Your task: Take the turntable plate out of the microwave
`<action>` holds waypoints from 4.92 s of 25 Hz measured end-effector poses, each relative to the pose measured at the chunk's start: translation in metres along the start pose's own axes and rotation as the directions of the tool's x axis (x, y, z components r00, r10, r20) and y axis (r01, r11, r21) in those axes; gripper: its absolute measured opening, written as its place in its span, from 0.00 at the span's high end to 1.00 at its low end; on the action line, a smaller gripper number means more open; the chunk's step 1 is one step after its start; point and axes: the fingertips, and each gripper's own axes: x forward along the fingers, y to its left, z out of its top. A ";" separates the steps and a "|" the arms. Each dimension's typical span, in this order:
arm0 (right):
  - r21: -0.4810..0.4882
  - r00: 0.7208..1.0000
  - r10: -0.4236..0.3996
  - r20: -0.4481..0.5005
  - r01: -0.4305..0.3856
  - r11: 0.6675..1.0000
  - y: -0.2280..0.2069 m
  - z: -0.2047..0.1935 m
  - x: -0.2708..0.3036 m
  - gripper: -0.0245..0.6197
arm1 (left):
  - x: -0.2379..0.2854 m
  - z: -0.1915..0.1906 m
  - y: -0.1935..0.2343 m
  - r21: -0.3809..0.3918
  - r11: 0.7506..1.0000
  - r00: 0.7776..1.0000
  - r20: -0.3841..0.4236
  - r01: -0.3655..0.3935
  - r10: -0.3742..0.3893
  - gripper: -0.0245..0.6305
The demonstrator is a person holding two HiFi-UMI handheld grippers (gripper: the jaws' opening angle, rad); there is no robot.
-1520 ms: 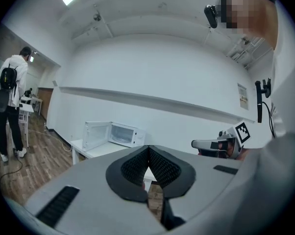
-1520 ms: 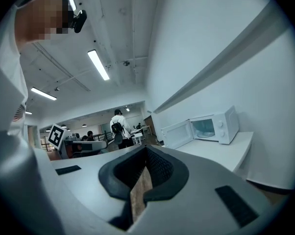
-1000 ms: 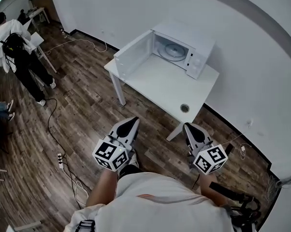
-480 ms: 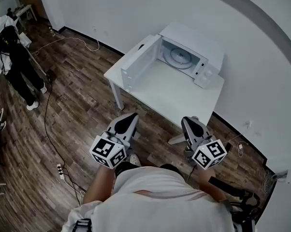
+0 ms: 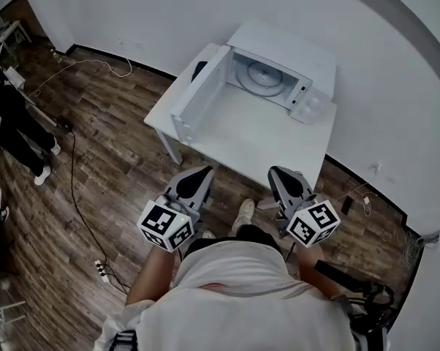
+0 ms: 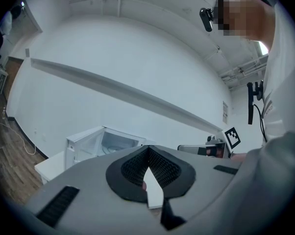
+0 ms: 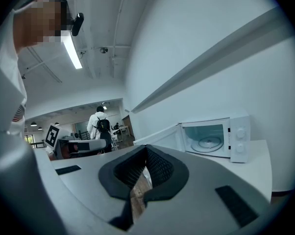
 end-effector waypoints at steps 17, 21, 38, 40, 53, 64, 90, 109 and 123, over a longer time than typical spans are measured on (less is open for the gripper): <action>0.083 0.999 -0.006 0.039 0.003 0.997 -0.155 0.037 0.077 0.96 | 0.169 0.025 0.042 0.022 1.000 1.000 0.004 -0.011 0.011 0.95; 0.087 0.999 -0.012 0.030 0.009 0.996 -0.204 0.044 0.087 0.96 | 0.218 0.022 0.045 0.020 1.000 1.000 -0.021 -0.021 0.021 0.95; 0.273 0.997 -0.073 -0.009 0.073 0.959 -0.273 -0.002 0.151 0.96 | 0.311 -0.014 0.109 -0.110 0.993 0.994 -0.102 -0.037 0.026 0.95; 0.336 0.997 -0.080 -0.012 0.079 0.939 -0.280 -0.014 0.164 0.96 | 0.324 -0.028 0.120 -0.138 0.990 0.993 -0.118 -0.036 0.020 0.95; 0.774 0.987 -0.157 -0.030 0.123 0.622 -0.354 -0.113 0.246 0.96 | 0.398 -0.149 0.198 -0.640 0.763 0.981 -0.191 -0.096 -0.037 0.95; 0.921 0.984 -0.178 0.014 0.056 0.386 -0.375 -0.148 0.270 0.83 | 0.425 -0.186 0.206 -0.848 0.527 0.982 -0.141 -0.056 -0.123 0.83; 0.980 0.984 -0.161 0.082 -0.050 0.193 -0.398 -0.170 0.317 0.76 | 0.467 -0.217 0.259 -0.965 0.262 0.994 -0.048 -0.020 -0.099 0.72; 0.971 0.980 -0.159 0.121 -0.083 0.224 -0.397 -0.158 0.321 0.90 | 0.469 -0.202 0.255 -0.964 0.250 0.985 0.051 0.092 -0.166 0.89; 0.930 0.968 -0.127 0.216 -0.164 0.329 -0.387 -0.130 0.309 0.90 | 0.461 -0.181 0.240 -0.936 0.313 0.981 0.117 0.161 -0.154 0.89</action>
